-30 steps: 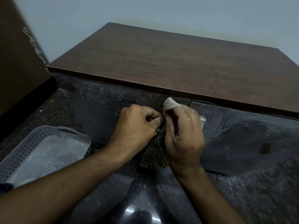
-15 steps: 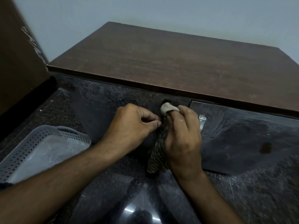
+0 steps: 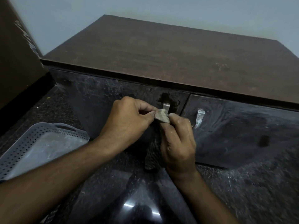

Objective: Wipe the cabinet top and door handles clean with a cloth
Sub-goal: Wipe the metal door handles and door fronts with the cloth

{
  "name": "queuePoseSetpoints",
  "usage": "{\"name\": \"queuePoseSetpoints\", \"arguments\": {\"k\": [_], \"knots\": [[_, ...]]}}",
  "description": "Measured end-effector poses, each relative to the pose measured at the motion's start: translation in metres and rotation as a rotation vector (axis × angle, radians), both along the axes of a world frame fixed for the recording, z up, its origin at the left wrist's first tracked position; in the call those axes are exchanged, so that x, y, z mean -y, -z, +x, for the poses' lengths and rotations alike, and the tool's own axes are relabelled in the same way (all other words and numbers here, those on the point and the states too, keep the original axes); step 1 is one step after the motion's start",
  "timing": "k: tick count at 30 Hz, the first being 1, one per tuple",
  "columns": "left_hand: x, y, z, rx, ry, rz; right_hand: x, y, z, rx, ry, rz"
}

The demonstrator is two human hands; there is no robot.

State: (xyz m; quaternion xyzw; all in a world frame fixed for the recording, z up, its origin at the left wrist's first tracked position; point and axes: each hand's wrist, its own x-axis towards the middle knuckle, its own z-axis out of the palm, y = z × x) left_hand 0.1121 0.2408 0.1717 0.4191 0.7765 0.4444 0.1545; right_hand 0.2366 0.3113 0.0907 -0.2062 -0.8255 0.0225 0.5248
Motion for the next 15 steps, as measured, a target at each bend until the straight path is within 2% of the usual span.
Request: {"name": "queuePoseSetpoints", "arguments": {"k": [5, 10, 15], "knots": [[-0.002, 0.005, 0.0, 0.051, 0.037, 0.018, -0.004, 0.017, 0.006, 0.002, -0.052, -0.049], [-0.001, 0.004, -0.002, 0.012, -0.01, 0.07, -0.001, 0.015, -0.001, -0.016, -0.068, -0.043], [0.001, 0.001, 0.002, -0.042, 0.017, 0.08, -0.007, 0.033, 0.004, -0.004, -0.055, -0.213]]}}
